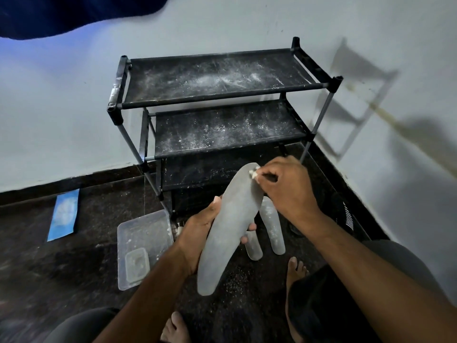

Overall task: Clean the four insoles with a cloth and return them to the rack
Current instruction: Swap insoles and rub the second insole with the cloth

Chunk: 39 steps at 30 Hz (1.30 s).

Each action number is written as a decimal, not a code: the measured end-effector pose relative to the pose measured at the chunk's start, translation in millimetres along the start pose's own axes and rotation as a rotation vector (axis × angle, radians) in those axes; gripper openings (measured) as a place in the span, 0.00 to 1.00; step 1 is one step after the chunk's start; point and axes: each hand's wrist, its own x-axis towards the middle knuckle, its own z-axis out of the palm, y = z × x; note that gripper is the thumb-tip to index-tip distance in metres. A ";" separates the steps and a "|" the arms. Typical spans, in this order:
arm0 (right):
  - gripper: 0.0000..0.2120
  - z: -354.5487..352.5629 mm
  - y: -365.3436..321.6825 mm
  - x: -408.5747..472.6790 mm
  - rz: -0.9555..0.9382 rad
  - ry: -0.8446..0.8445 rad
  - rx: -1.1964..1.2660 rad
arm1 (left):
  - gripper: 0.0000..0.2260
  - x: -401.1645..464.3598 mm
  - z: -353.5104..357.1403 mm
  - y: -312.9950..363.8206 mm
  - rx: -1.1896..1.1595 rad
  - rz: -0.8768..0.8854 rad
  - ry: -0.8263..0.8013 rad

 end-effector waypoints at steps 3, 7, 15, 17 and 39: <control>0.04 6.2 -7.8 -11.8 -0.094 -0.279 0.160 | 0.28 0.9 -0.9 -0.3 0.016 0.008 0.018; 0.04 -4.5 -6.4 -2.5 -0.033 -0.018 0.178 | 0.28 0.0 -1.0 1.1 0.014 0.020 -0.007; 0.05 13.4 -20.6 -22.9 -0.227 -0.268 0.098 | 0.26 5.1 -1.8 -0.9 -0.010 0.024 0.083; 0.06 7.9 -20.8 -17.3 -0.176 -0.131 0.151 | 0.27 4.8 -2.9 0.2 -0.003 0.020 0.099; 0.05 20.3 -30.1 -25.3 -0.230 -0.230 0.171 | 0.26 6.2 -4.7 1.1 -0.100 -0.022 0.093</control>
